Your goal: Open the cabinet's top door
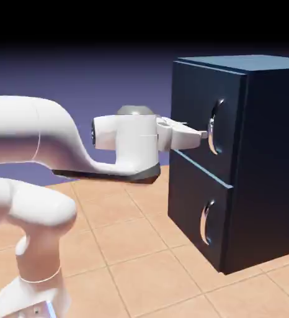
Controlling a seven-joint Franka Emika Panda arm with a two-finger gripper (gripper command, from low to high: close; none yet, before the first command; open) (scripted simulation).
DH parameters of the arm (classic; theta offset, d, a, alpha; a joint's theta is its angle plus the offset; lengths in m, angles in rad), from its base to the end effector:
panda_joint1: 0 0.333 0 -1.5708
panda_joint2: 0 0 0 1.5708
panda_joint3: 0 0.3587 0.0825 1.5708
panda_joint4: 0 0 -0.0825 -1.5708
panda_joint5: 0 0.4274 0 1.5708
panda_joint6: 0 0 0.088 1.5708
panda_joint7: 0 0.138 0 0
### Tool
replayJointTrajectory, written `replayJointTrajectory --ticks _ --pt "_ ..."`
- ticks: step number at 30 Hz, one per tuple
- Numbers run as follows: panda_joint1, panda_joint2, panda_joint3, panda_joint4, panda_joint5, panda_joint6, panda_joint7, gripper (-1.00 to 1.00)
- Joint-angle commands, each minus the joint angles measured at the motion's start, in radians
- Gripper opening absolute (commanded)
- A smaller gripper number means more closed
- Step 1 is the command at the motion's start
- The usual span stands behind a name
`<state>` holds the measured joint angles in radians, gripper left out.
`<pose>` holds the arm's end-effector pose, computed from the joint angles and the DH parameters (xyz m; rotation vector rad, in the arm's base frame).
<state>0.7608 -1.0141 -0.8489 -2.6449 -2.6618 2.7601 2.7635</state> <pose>0.3960 -0.0369 0.5032 -1.8216 0.6972 -1.7148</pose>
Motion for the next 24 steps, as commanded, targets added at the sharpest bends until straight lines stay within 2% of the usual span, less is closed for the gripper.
replayJointTrajectory --ticks 1,4,9,10,24 --pt "0.012 -0.007 -0.014 0.003 -0.044 -0.005 0.033 0.0" --pt "0.035 -0.021 -0.04 0.008 -0.125 -0.013 0.095 0.0" --pt "0.208 0.078 -0.144 0.134 -0.171 -0.058 0.134 0.0" --pt "0.208 0.078 -0.144 0.134 -0.171 -0.058 0.134 -1.0" --pt "-0.221 0.062 0.318 -0.141 0.188 -0.236 0.134 -1.0"
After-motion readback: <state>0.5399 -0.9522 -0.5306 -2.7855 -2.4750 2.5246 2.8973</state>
